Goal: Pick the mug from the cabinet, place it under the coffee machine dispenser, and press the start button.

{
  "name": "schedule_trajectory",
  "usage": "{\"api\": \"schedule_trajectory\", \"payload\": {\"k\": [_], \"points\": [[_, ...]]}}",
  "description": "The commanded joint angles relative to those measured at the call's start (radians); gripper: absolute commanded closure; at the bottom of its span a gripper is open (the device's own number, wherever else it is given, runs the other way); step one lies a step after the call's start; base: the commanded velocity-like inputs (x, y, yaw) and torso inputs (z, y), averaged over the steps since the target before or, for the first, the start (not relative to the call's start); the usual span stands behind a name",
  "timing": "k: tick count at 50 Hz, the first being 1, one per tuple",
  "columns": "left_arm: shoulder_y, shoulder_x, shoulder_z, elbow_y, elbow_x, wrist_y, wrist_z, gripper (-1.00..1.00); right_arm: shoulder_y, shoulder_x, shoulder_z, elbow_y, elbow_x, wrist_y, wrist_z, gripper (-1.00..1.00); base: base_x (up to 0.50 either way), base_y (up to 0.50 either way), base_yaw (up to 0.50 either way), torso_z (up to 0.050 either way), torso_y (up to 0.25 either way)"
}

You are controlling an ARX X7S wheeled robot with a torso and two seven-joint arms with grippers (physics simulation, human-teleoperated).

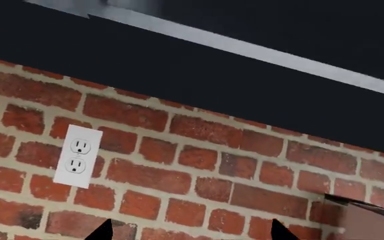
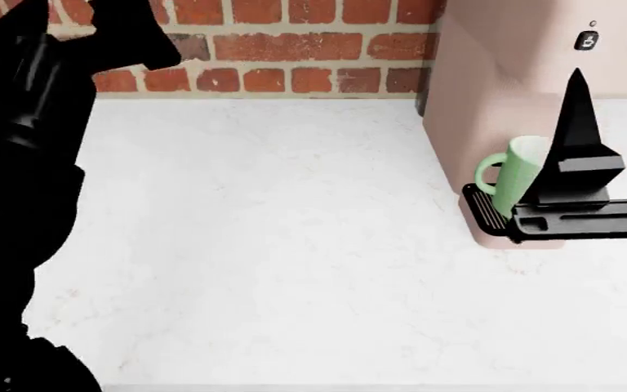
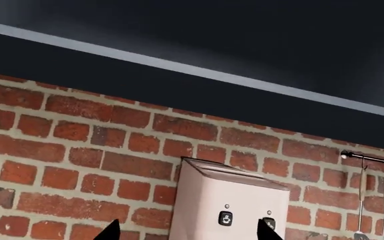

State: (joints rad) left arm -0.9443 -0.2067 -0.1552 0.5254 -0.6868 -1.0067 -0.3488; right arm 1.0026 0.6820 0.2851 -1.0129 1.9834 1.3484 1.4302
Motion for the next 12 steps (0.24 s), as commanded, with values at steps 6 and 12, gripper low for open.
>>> {"api": "schedule_trajectory", "payload": {"k": [6,12], "points": [[0.187,-0.175,-0.342,0.521,-0.803,-0.202,-0.285,-1.0,0.019,-0.124,0.2,-0.034,0.229,0.173,0.14,-1.0,0.0,0.0,0.0,0.0,0.0],[0.3,-0.351,-0.155,0.521,-0.739,0.087,-0.301,-1.0,0.016,-0.138,0.207,-0.034,0.233,0.184,0.14,-1.0,0.0,0.0,0.0,0.0,0.0]]}}
